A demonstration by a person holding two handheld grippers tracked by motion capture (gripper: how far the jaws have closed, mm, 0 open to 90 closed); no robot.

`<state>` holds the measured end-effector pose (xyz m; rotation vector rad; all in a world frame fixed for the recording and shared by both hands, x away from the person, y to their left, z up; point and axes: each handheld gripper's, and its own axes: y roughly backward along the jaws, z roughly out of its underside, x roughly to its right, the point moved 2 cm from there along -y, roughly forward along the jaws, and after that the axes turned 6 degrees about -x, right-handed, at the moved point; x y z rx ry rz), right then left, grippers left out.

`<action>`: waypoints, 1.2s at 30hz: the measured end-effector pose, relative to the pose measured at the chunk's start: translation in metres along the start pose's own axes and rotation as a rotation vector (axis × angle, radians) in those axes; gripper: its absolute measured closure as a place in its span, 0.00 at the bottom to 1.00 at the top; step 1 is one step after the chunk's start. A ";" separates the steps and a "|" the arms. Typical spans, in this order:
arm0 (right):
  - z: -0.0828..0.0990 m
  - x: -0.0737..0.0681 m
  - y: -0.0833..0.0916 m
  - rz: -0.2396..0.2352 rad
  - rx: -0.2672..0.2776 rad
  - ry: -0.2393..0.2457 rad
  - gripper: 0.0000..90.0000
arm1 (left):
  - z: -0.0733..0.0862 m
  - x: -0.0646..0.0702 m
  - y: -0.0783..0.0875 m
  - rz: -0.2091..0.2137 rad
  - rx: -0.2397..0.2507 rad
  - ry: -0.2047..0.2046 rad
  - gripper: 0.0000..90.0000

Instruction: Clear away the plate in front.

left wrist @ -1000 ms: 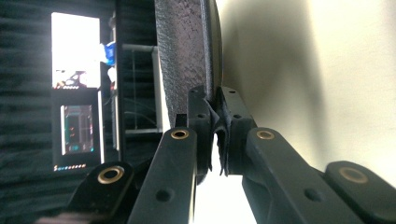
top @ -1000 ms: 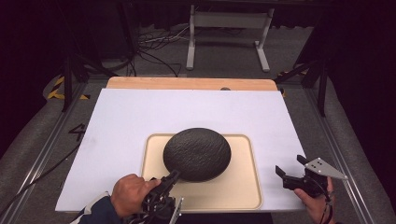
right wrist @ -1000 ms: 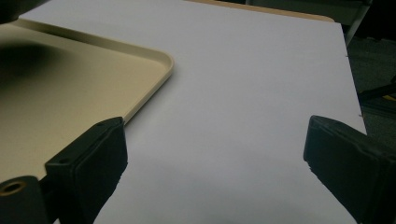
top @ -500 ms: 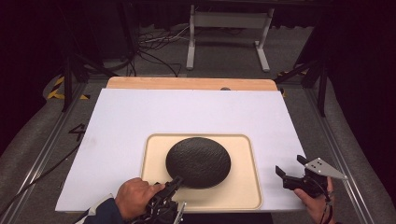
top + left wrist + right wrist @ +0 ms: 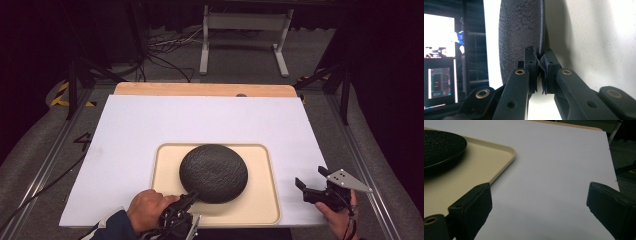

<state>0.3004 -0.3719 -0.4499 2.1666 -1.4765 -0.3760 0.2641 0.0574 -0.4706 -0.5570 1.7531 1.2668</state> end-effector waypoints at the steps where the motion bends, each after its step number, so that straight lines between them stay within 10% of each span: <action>1: 0.000 0.000 0.000 0.000 -0.001 0.000 0.08 | 0.000 0.000 -0.001 0.022 0.013 0.022 0.93; 36: 0.001 0.000 0.001 0.004 0.002 0.003 0.07 | -0.001 -0.001 0.003 0.202 0.093 0.113 0.86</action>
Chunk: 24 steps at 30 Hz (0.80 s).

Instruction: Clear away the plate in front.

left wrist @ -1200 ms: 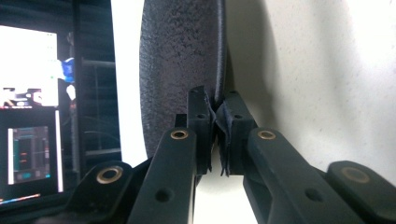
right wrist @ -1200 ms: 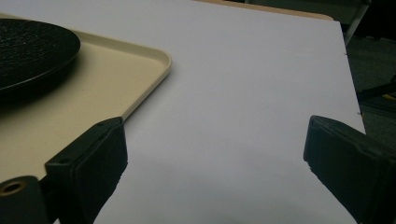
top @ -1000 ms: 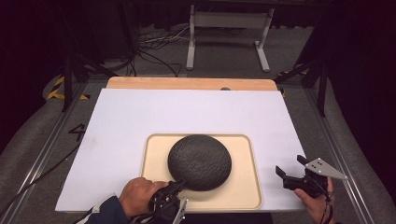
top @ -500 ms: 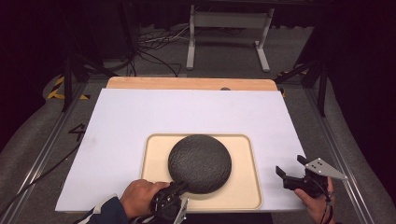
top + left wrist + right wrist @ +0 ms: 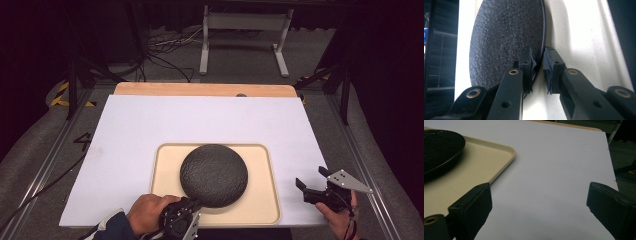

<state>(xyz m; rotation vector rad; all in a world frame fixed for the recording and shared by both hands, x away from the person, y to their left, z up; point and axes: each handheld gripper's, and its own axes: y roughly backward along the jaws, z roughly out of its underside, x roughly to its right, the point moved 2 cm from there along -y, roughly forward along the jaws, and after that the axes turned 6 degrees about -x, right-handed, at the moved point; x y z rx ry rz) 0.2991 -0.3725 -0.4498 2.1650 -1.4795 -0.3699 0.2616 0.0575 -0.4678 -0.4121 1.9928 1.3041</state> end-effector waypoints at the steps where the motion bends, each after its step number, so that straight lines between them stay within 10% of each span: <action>1: 0.000 0.000 0.000 0.000 0.000 -0.002 0.08 | 0.000 0.000 0.001 0.002 0.003 0.005 0.86; 24: 0.000 0.000 -0.001 0.000 -0.003 0.001 0.07 | 0.017 -0.035 0.016 -0.086 0.068 0.181 0.69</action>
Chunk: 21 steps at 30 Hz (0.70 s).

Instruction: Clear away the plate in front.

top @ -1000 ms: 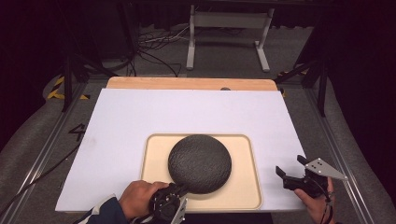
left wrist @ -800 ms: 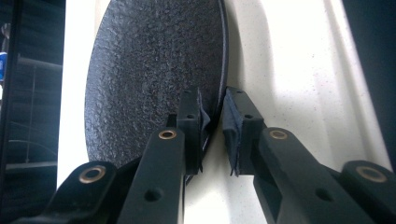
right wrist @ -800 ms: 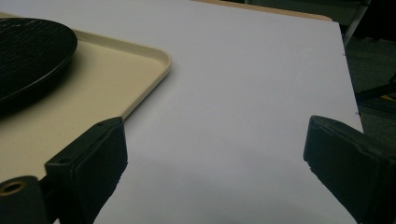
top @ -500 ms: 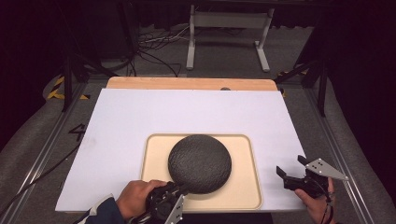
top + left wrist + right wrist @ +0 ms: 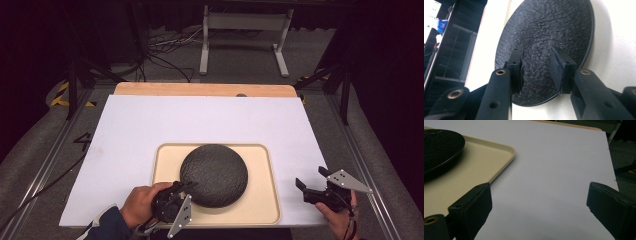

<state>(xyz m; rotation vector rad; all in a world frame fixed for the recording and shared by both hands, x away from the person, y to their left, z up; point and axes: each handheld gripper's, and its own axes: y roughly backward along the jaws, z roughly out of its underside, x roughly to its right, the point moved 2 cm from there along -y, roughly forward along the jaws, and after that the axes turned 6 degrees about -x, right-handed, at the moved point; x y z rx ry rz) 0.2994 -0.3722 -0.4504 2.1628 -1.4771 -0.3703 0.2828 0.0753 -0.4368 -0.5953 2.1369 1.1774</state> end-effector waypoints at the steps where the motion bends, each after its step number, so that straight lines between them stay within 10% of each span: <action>1: 0.000 0.000 0.000 0.000 -0.001 -0.001 0.07 | 0.001 -0.002 0.001 0.002 -0.002 0.004 0.68; 21: 0.001 0.002 0.000 0.004 -0.003 -0.007 0.07 | 0.020 -0.021 0.002 -0.070 -0.037 0.115 0.27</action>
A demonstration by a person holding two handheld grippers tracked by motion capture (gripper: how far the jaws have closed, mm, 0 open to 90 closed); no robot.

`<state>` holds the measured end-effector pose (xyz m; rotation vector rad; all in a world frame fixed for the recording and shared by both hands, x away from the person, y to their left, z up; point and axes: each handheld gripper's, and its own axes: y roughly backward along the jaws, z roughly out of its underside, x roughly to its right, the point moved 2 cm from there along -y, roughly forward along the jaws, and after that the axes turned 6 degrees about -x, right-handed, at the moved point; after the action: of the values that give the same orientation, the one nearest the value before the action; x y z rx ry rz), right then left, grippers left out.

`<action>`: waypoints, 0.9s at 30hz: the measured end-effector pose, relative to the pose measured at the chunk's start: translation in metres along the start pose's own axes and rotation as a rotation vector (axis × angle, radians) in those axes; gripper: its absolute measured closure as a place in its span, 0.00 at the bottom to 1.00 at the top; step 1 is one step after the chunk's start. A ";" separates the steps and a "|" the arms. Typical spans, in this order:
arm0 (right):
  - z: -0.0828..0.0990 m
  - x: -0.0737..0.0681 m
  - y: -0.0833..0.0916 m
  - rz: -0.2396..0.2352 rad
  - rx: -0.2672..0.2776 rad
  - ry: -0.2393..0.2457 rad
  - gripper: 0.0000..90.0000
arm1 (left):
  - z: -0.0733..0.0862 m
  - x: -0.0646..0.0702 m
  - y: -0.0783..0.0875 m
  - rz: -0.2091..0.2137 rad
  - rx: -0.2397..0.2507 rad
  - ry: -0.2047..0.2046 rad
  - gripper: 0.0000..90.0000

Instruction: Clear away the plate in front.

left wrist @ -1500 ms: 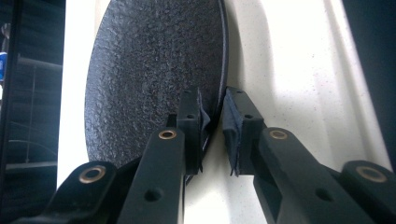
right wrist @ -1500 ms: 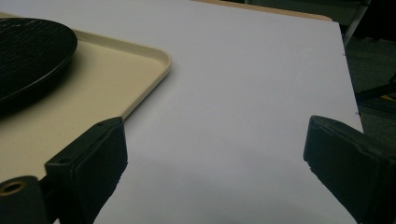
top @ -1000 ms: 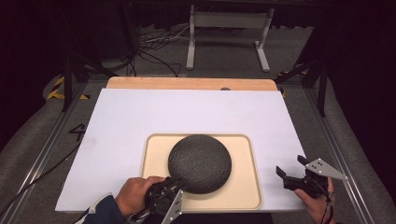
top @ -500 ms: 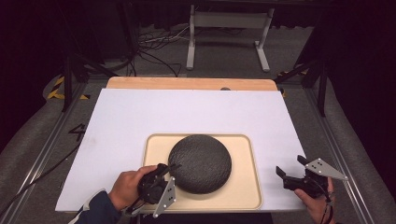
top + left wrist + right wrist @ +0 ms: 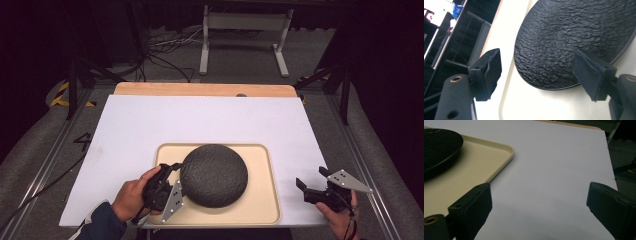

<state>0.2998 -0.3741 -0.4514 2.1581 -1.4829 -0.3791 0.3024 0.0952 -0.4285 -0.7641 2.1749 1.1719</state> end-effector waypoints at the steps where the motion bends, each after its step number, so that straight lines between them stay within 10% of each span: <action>1: 0.000 0.000 0.000 0.000 0.000 0.001 0.07 | 0.001 -0.001 -0.001 0.012 0.012 0.019 0.23; 27: 0.000 0.000 0.001 0.001 0.002 0.002 0.07 | 0.056 -0.032 0.001 -0.001 -0.070 0.212 0.08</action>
<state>0.2993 -0.3748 -0.4513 2.1586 -1.4837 -0.3750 0.3349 0.1507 -0.4321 -0.9583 2.3124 1.2204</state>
